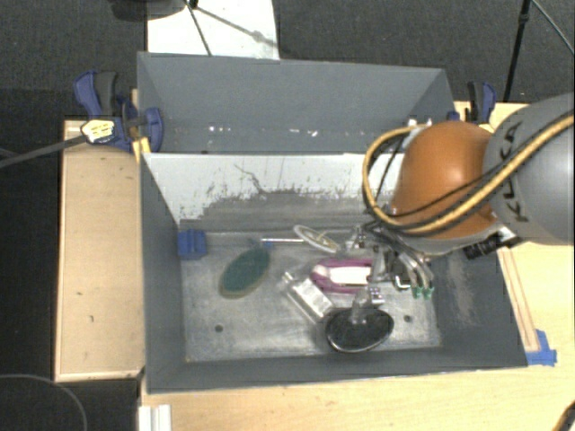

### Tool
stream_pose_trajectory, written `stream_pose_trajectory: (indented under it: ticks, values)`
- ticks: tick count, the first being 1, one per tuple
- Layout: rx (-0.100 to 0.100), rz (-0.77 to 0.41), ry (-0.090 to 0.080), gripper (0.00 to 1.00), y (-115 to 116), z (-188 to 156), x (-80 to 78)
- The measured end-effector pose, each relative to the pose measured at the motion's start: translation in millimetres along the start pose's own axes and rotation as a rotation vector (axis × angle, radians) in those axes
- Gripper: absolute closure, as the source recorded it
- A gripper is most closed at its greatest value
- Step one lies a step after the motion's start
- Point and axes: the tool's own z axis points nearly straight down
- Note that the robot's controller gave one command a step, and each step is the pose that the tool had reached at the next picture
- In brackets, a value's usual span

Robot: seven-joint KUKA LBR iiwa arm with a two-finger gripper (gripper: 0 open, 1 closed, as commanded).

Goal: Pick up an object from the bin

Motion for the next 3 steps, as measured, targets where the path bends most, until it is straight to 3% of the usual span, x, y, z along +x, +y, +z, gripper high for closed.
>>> stream_pose_trajectory:
  ticks: [1, 2, 3]
  values:
    - [0.0, -0.204, -0.03, 0.0, -13.4, 55.3, -15.2]
    - [0.001, -0.393, -0.032, 0.0, -11.5, 59.8, -18.6]
    - [0.002, -0.325, -0.034, 0.0, -63.6, 71.9, -84.9]
